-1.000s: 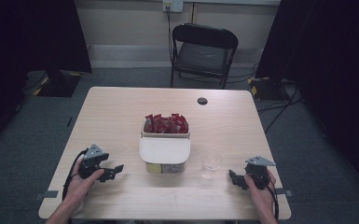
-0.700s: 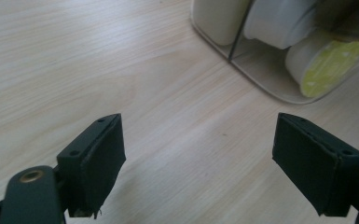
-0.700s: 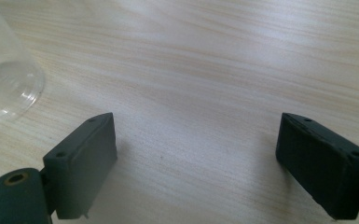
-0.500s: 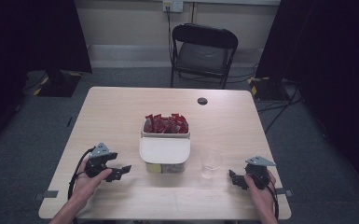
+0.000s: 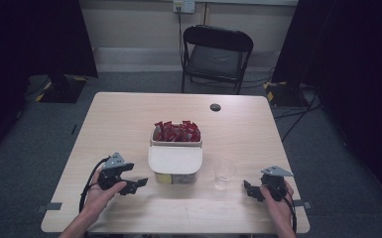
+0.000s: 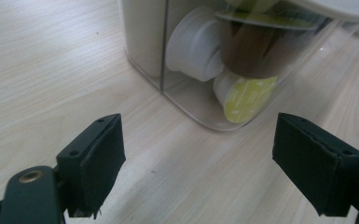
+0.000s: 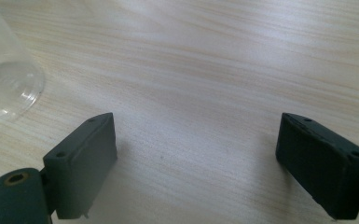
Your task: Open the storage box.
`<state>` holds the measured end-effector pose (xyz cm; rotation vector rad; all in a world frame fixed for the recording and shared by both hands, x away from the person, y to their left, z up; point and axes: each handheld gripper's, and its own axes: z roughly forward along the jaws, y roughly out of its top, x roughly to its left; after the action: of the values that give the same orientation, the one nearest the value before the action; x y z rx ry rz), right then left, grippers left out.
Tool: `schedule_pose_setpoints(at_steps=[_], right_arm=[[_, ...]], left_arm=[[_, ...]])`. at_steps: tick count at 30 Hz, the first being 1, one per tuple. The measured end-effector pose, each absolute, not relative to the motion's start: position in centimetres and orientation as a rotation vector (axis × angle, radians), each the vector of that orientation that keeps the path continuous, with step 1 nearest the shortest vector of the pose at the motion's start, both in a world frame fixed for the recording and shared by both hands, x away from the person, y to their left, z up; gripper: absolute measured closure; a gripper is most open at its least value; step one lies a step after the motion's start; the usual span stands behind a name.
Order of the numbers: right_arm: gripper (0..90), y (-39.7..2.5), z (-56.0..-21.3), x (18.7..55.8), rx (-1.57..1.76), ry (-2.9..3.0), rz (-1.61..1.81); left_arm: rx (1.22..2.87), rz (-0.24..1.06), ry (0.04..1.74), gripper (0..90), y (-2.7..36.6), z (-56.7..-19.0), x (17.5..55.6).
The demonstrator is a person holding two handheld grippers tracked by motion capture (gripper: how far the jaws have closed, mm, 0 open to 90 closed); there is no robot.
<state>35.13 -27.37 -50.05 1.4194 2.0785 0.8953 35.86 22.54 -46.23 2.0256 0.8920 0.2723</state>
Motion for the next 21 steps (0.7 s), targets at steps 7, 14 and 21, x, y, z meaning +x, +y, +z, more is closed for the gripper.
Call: schedule_pose_setpoints(at_steps=[7, 14, 21], right_arm=[[11.8, -27.4, -50.0, 35.1, 1.420, 2.078, 0.895], [11.8, -27.4, -50.0, 35.1, 1.419, 2.079, 0.895], [11.8, -27.4, -50.0, 35.1, 1.420, 2.079, 0.894]], left_arm=[[2.012, 0.245, 0.852, 16.5, 21.7, -45.4, 36.3], [2.017, 0.235, 0.815, 16.4, 20.6, -44.9, 36.8], [1.994, 0.223, 0.801, 15.6, 19.4, -44.4, 37.5]])
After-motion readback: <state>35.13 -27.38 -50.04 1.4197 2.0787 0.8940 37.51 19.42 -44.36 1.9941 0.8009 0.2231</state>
